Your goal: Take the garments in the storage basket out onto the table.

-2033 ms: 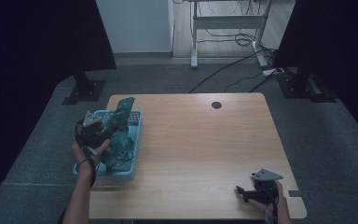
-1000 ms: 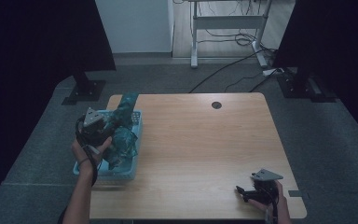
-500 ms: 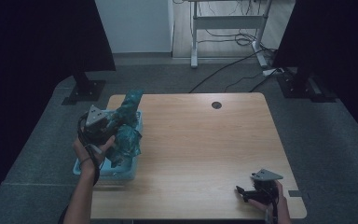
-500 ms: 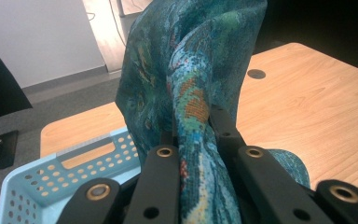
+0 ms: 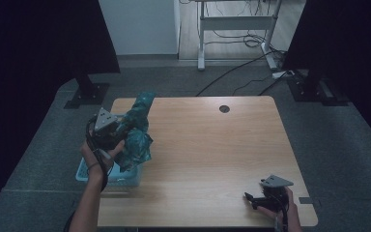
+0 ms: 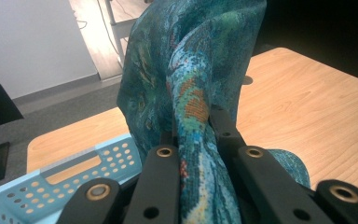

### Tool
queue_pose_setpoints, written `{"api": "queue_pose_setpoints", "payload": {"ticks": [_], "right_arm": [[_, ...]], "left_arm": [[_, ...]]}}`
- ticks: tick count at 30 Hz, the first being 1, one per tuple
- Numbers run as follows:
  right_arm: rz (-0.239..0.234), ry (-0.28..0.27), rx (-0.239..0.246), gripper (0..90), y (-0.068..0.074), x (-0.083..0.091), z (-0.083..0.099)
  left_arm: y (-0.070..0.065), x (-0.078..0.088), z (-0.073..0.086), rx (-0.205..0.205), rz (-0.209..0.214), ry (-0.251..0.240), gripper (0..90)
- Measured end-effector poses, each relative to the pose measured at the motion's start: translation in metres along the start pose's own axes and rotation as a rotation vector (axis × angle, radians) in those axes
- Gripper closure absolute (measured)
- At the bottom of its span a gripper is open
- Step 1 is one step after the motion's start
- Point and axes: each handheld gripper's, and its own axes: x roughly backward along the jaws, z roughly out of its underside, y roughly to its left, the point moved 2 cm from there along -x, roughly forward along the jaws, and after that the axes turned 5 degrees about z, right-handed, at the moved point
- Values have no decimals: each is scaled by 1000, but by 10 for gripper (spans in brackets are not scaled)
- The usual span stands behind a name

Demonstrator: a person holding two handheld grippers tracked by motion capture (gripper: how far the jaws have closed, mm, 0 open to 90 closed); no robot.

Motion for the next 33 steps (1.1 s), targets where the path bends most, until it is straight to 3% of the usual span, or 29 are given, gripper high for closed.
{"api": "queue_pose_setpoints", "payload": {"ticks": [33], "right_arm": [[-1,0,2,126,0,0,0]], "left_arm": [[-37,-25,-9,-49,71,-8,830]]}}
